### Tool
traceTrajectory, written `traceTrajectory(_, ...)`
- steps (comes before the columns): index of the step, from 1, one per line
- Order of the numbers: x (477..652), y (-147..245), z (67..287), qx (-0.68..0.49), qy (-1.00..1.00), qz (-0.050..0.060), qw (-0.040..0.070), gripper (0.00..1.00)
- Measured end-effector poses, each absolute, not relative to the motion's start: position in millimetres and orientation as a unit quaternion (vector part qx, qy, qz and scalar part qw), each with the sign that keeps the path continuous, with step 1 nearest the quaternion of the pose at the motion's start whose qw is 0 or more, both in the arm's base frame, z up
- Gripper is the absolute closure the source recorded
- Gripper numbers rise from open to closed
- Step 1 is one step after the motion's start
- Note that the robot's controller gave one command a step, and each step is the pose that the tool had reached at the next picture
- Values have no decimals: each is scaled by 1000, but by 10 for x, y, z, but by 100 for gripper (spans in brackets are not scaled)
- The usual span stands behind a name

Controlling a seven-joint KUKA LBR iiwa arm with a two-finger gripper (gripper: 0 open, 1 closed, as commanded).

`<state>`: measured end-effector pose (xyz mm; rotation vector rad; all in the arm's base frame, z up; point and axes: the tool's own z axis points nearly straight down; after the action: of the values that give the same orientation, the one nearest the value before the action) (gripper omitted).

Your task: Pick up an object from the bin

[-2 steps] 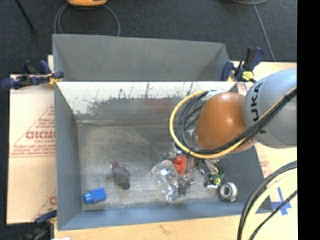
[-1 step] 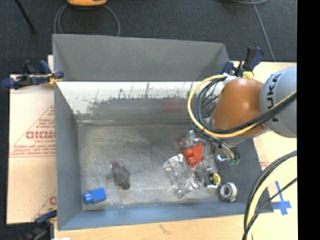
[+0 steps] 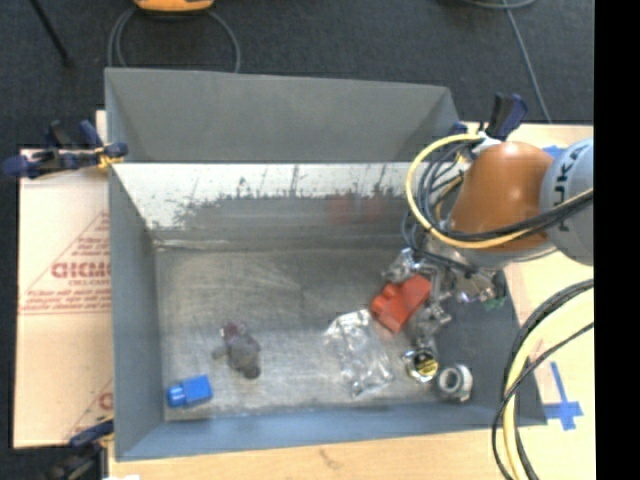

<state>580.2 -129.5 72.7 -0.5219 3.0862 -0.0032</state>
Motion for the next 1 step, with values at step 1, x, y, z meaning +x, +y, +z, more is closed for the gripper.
traceTrajectory(1,5818,-1261,756,-167,986,-1,9,100)
